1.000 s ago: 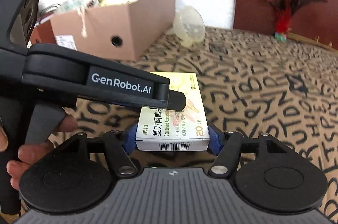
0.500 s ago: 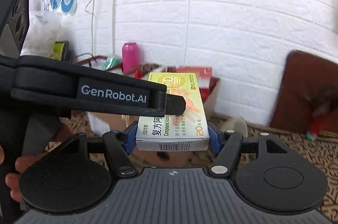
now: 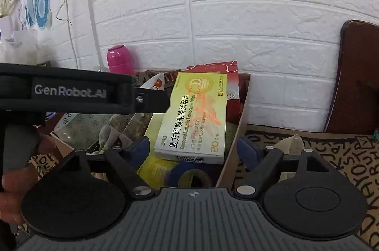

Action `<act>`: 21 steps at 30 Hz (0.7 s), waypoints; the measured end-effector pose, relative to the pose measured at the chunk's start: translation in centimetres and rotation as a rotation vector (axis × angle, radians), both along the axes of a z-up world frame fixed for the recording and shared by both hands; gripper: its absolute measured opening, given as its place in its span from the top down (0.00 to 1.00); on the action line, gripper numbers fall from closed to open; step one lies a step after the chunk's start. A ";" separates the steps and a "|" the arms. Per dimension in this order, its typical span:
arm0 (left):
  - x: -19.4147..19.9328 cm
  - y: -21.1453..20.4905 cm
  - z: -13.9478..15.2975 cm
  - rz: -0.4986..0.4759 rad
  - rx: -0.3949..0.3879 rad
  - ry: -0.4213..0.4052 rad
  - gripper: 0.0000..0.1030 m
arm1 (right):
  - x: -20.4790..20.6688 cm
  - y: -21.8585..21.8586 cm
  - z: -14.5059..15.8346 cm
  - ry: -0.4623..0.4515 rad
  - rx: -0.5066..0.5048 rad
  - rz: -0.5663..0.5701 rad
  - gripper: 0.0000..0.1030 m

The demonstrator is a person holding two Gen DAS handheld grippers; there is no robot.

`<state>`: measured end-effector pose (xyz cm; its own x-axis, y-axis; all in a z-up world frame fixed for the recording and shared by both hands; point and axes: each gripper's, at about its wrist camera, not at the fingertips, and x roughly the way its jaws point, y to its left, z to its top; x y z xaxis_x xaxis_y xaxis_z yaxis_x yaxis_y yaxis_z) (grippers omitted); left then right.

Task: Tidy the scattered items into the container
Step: 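Lower the medicine box into the cardboard box and open the right gripper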

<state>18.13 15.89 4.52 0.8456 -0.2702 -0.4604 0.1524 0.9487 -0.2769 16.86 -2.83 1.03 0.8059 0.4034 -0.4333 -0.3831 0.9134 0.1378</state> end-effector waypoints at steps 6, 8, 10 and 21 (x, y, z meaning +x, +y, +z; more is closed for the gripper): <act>-0.9 0.0 -0.7 0.029 0.007 -0.001 0.20 | -0.7 -1.0 -0.3 -0.018 0.024 -0.016 0.52; -1.1 0.0 -0.6 0.025 0.004 -0.005 0.20 | 0.1 -0.8 0.0 -0.017 0.038 -0.025 0.53; -1.3 0.2 -0.5 0.025 0.002 -0.009 0.19 | 0.8 -0.6 -0.1 -0.009 0.033 -0.007 0.55; -2.4 0.8 -0.5 0.042 -0.022 -0.016 0.09 | 0.0 -0.6 0.9 -0.050 0.014 -0.007 0.54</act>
<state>15.71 16.68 4.04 0.8637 -0.2444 -0.4408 0.1175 0.9481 -0.2955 16.89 -3.43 1.95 0.8295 0.4030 -0.3866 -0.3832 0.9143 0.1310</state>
